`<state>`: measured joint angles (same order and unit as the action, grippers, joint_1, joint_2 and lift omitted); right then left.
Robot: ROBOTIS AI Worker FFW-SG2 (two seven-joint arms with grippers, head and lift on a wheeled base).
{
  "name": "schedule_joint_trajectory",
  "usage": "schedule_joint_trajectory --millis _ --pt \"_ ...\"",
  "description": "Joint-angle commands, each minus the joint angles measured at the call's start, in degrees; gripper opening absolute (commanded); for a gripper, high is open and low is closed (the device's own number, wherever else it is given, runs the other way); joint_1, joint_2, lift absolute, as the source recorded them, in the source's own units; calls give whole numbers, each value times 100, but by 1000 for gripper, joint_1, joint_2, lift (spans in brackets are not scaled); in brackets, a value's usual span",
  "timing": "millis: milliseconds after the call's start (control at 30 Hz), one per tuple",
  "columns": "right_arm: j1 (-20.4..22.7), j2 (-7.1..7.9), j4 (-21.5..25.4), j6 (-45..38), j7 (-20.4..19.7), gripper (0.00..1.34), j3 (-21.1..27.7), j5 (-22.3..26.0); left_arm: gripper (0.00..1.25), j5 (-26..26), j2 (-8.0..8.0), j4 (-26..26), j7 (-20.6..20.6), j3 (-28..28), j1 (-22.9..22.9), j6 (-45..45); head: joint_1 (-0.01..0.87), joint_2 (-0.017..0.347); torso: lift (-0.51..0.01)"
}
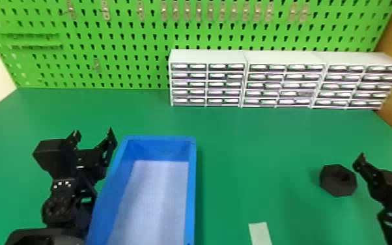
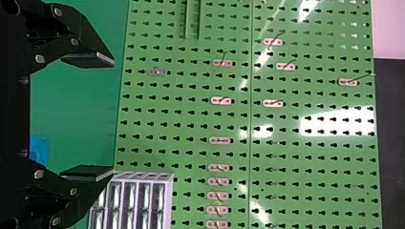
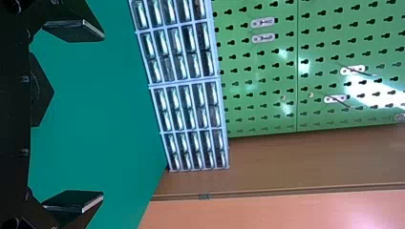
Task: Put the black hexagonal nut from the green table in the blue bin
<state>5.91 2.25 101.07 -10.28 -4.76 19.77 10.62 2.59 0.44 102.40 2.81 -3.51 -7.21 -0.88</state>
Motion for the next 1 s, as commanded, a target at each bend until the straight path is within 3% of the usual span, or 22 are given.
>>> schedule_joint_trajectory --millis 0,733,967 --pt "-11 3 0 0 -7 1207 0 1 796 5 0 0 0 0 0 0 657 57 -95" --pt "-161 161 53 -642 1 1210 18 10 796 5 0 0 0 -44 -61 0 657 57 -95" --pt "-371 284 114 -1345 1 1212 26 10 796 14 18 0 0 -44 -70 0 657 57 -95"
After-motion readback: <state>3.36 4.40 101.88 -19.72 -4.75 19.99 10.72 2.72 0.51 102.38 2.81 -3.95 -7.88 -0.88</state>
